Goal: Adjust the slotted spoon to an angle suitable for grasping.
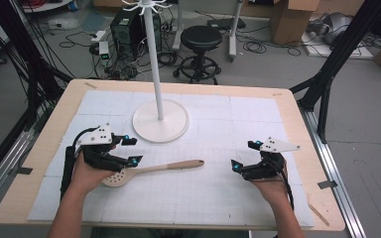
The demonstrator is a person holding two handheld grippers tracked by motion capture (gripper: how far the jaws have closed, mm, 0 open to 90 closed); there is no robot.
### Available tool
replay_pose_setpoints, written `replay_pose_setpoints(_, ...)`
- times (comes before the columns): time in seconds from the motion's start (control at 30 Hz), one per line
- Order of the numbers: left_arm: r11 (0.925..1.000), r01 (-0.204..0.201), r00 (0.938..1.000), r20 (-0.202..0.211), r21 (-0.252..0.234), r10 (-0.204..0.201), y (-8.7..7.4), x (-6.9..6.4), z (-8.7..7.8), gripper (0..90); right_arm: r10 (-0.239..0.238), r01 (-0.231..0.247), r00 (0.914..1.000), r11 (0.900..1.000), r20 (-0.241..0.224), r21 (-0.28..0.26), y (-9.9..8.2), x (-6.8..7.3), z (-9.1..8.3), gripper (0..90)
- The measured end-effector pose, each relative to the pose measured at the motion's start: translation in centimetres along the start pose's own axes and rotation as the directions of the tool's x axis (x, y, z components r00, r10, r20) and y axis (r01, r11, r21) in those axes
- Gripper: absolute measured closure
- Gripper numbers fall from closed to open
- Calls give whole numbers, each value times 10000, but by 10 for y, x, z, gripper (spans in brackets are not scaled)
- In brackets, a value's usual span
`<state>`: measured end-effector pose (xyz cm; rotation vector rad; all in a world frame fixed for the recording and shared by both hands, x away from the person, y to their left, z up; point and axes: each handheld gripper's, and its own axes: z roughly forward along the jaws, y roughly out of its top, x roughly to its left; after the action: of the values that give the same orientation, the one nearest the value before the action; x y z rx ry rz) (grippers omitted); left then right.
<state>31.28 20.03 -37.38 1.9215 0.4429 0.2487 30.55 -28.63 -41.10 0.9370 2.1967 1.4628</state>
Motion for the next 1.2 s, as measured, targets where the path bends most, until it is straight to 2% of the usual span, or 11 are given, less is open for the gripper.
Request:
replay_pose_setpoints(0.03,10000,1,10000,7,-71,-1,0,1,0,309,23,-23,10000,10000,17,-19,0,-1,0,8)
replay_pose_setpoints(0.2,9996,135,9999,-80,-228,-137,-1,4,-1,258,195,-195,9998,9998,22,-27,-1,-2,1,8)
replay_pose_setpoints(0.33,9990,111,9999,-18,-423,-112,0,4,-4,255,96,-95,10000,10000,26,-23,-1,-2,2,8)
replay_pose_setpoints(0.6,9949,157,9997,-162,-992,-174,-1,5,-8,123,185,-185,9998,9997,-18,-128,-1,-4,0,8)
replay_pose_setpoints(0.83,9939,143,9998,-129,-1089,-158,-2,4,-9,121,164,-163,9999,9996,39,-218,0,-4,-2,8)
replay_pose_setpoints(1.03,9952,192,9998,-53,-959,-198,-5,4,-7,113,249,-248,9997,9994,44,-230,0,-2,-3,7)
replay_pose_setpoints(1.2,9944,251,9995,-177,-1024,-270,-5,5,-6,92,116,-114,9999,9998,78,-166,1,-3,-1,8)
